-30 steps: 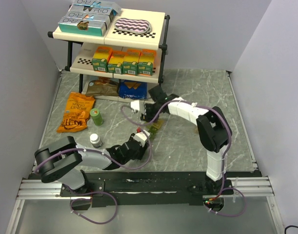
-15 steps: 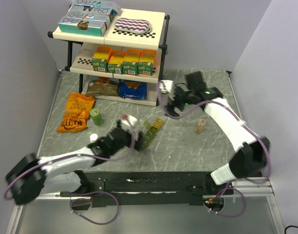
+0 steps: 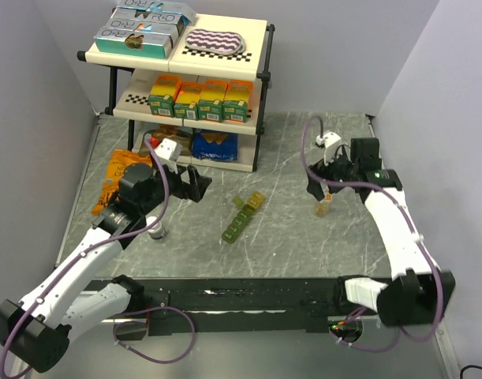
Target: Sort the pills into containers
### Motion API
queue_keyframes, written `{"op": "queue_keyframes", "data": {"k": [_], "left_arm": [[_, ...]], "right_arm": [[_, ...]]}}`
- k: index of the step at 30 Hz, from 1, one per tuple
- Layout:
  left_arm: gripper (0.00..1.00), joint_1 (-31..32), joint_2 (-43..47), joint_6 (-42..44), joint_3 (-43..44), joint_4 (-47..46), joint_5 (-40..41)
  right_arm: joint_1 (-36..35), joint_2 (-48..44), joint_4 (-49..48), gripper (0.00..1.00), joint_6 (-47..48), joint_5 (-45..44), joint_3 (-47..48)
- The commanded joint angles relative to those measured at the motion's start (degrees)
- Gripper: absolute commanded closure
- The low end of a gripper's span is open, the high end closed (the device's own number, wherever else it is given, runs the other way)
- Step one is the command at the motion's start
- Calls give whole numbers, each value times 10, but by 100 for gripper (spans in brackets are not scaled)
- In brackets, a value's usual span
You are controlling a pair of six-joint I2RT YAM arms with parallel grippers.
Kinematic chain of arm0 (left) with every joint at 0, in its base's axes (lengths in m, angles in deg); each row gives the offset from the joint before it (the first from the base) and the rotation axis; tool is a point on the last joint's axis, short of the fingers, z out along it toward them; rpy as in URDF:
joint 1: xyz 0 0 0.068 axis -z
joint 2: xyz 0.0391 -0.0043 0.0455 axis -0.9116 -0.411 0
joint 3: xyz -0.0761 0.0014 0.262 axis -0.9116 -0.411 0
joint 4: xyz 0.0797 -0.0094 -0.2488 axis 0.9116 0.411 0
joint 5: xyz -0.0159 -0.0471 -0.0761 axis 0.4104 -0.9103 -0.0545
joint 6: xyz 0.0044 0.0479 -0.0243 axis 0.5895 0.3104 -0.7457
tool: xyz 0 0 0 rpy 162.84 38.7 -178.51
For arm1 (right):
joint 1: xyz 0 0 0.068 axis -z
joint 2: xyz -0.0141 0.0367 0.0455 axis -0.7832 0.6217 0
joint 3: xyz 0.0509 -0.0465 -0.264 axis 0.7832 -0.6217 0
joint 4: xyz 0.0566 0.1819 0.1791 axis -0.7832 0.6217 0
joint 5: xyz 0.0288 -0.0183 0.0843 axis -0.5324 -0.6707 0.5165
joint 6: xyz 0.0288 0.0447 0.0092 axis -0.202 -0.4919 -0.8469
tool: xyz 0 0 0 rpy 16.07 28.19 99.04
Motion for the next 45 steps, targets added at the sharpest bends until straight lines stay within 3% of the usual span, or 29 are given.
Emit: {"op": "queue_keyframes", "data": {"k": [1,7,13,40,45], "left_arm": [[0,-5,7,50,-49,44,45],[1,-6,10,67,-42,77,74],[0,-6,11,72,-42,78,63],[1,-6,14,74,-42,79,60],[1,-6,14,73,-42,79,59]], "right_arm": [[43,72,22,5,-76,-30,30],[73,167,39,19,-78,-62,73],[73,222,57,27,-79,-70,90],[48,273,72,36,-53,-118,63],[48,269,71,43,-52,-129,56]]}}
